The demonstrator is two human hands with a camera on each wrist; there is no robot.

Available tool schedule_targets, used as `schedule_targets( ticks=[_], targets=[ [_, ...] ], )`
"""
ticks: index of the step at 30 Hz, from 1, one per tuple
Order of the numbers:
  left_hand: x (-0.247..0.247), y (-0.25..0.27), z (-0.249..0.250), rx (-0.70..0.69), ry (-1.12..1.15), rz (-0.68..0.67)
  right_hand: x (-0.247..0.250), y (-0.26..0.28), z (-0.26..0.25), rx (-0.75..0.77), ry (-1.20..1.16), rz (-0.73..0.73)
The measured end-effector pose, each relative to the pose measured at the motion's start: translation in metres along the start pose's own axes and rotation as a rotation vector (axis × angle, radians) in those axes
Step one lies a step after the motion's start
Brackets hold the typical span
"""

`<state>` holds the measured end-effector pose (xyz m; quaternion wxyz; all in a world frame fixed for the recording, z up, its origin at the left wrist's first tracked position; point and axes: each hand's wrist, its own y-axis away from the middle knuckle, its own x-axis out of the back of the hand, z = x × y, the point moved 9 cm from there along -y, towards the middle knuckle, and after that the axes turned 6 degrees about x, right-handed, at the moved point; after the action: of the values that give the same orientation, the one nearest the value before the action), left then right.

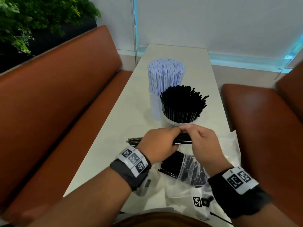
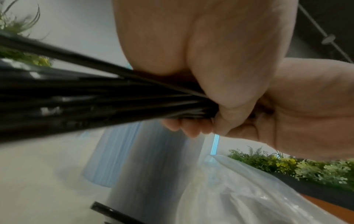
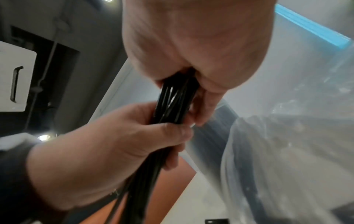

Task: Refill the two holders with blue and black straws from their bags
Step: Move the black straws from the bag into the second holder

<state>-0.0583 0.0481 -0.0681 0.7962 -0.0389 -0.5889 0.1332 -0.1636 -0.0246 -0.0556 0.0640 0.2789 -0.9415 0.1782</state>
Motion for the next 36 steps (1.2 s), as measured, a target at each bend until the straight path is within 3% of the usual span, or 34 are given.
schedule_targets(
  ticks=[2,5,7,9,13,16,20,23,29,32,34,36],
  targets=[
    [-0.004,-0.002,0.012,-0.008,0.021,-0.015,-0.001,0.000,0.004,-0.043,-0.016,0.036],
    [0.010,-0.005,0.002,0.074,0.193,0.033,0.013,0.000,0.010,-0.103,-0.262,0.187],
    [0.033,-0.005,-0.011,0.163,0.507,0.122,0.014,0.000,0.022,-0.223,-0.392,0.214],
    [0.067,-0.004,-0.013,0.186,0.925,0.297,0.004,0.003,0.036,-0.366,-0.422,0.164],
    [0.121,-0.009,-0.008,0.045,1.462,0.547,-0.010,0.010,0.053,-0.552,-0.533,0.107],
    [0.125,-0.015,-0.007,0.019,1.658,0.577,-0.012,0.014,0.054,-0.650,-0.729,0.146],
    [0.091,-0.021,0.002,0.197,1.715,0.542,-0.029,0.016,0.041,-0.691,-0.878,0.022],
    [0.079,-0.023,-0.001,0.248,1.759,0.525,-0.026,0.014,0.040,-0.697,-0.888,0.058],
    [0.075,-0.025,-0.002,0.306,1.721,0.503,-0.026,0.007,0.027,-0.502,-0.651,-0.053],
    [0.076,-0.023,-0.009,0.337,1.740,0.540,-0.023,-0.002,-0.001,-0.164,-0.230,-0.235],
    [0.073,-0.021,-0.006,0.347,1.706,0.503,-0.037,0.004,-0.006,-0.075,0.092,-0.420],
    [0.071,-0.019,-0.004,0.349,1.696,0.473,-0.038,0.003,-0.006,-0.045,0.290,-0.426]
  ],
)
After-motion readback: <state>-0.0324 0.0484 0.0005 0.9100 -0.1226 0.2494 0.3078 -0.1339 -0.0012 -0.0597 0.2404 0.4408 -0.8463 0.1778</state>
